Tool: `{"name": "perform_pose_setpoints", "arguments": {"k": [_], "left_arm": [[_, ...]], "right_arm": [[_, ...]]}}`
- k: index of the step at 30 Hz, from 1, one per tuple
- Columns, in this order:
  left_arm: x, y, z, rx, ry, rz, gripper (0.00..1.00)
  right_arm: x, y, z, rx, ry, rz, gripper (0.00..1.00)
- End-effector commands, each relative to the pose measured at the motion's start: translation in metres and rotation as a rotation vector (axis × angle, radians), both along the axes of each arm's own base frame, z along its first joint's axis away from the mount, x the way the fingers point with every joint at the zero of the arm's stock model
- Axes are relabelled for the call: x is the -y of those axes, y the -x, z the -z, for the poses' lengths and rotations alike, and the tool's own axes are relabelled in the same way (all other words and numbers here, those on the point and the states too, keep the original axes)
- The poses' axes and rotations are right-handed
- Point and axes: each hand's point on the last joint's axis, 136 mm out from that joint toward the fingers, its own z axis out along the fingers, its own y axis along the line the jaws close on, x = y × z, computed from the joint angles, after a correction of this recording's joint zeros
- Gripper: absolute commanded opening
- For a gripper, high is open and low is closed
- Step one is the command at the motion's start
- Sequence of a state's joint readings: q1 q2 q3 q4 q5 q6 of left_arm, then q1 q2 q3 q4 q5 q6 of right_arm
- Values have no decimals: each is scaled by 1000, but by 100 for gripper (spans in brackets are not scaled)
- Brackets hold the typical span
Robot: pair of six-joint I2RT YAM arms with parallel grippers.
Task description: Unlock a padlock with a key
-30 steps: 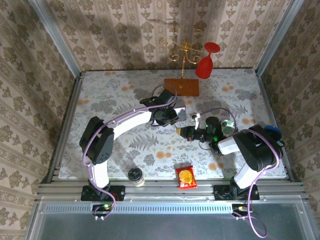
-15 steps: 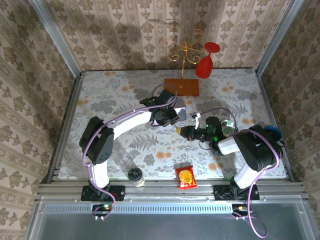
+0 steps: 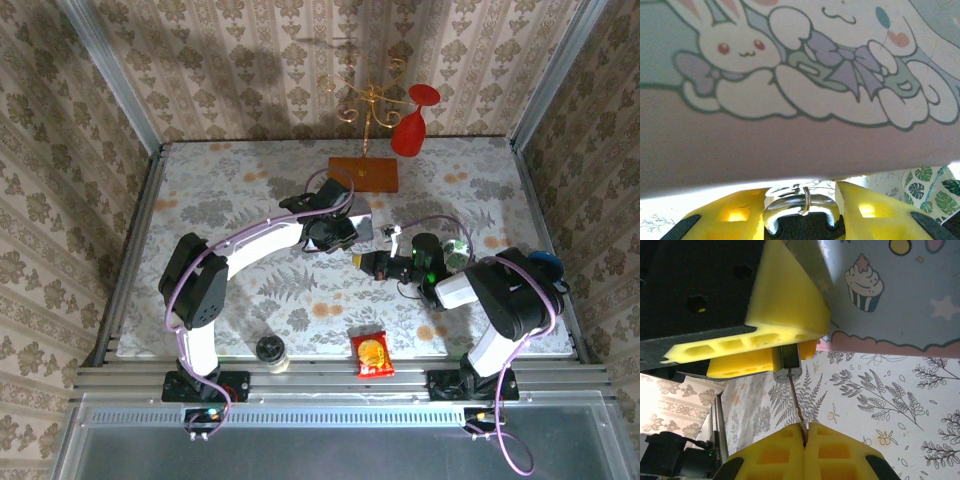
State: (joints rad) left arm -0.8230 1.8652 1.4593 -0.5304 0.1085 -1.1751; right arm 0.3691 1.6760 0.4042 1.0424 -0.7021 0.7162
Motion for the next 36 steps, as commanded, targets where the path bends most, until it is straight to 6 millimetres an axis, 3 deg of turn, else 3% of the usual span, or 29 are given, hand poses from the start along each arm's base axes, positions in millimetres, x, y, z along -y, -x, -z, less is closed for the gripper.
{"name": "perform_pose_setpoints", "arguments": {"k": [1, 20, 36], "left_arm": [[13, -2, -24, 50, 71, 32, 0], [9, 9, -23, 46, 66, 83, 0], [14, 20, -11, 13, 62, 122, 0]], "right_arm": [[-8, -6, -13, -2, -59, -37, 0], [-3, -23, -22, -43, -94, -50, 0], [-7, -47, -51, 20, -75, -25, 0]]}}
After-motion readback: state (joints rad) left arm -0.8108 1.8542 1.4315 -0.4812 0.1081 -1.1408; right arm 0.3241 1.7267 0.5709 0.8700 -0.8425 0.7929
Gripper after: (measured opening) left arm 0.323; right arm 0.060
